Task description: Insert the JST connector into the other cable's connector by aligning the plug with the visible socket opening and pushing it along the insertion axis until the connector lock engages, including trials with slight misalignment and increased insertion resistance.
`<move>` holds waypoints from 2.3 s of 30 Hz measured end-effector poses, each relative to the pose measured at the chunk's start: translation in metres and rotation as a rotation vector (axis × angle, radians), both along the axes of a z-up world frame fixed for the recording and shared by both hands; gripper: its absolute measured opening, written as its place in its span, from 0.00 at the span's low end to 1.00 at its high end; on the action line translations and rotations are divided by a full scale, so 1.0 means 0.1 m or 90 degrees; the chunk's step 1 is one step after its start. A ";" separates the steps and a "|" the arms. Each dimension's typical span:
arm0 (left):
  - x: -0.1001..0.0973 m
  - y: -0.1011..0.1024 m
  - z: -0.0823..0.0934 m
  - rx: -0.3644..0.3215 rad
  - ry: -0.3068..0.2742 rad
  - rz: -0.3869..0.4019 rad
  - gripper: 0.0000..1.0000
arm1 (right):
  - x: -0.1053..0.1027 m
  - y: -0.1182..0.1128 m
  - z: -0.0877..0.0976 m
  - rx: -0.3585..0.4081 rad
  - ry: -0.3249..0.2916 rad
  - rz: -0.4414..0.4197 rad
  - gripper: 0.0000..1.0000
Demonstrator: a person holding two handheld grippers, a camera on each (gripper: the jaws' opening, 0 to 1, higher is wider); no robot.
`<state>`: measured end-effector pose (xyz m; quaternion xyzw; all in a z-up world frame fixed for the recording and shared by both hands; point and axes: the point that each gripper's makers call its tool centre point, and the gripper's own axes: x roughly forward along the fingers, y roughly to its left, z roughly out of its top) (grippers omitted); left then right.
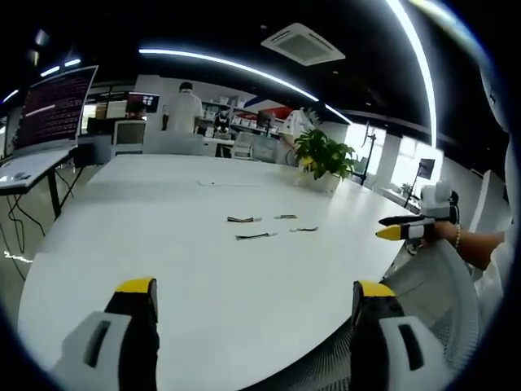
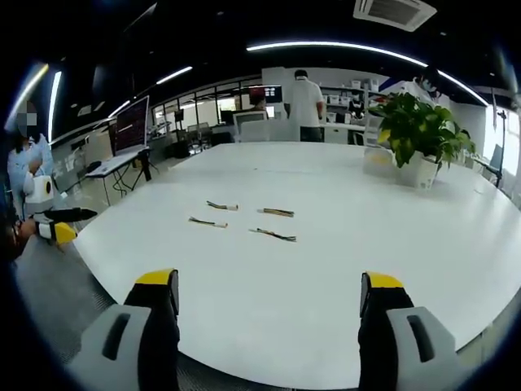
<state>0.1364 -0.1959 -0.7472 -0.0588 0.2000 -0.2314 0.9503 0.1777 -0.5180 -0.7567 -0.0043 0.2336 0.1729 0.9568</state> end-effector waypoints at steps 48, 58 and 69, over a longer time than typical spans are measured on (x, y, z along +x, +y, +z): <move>-0.01 -0.04 0.03 -0.006 0.003 -0.018 0.99 | 0.02 -0.02 0.04 -0.010 -0.003 0.010 0.89; 0.11 -0.04 0.09 0.010 -0.005 -0.024 0.99 | 0.03 0.00 0.04 -0.016 0.002 0.022 0.88; 0.23 -0.09 0.18 0.030 -0.021 -0.046 0.99 | 0.11 0.01 0.13 -0.028 -0.012 0.033 0.88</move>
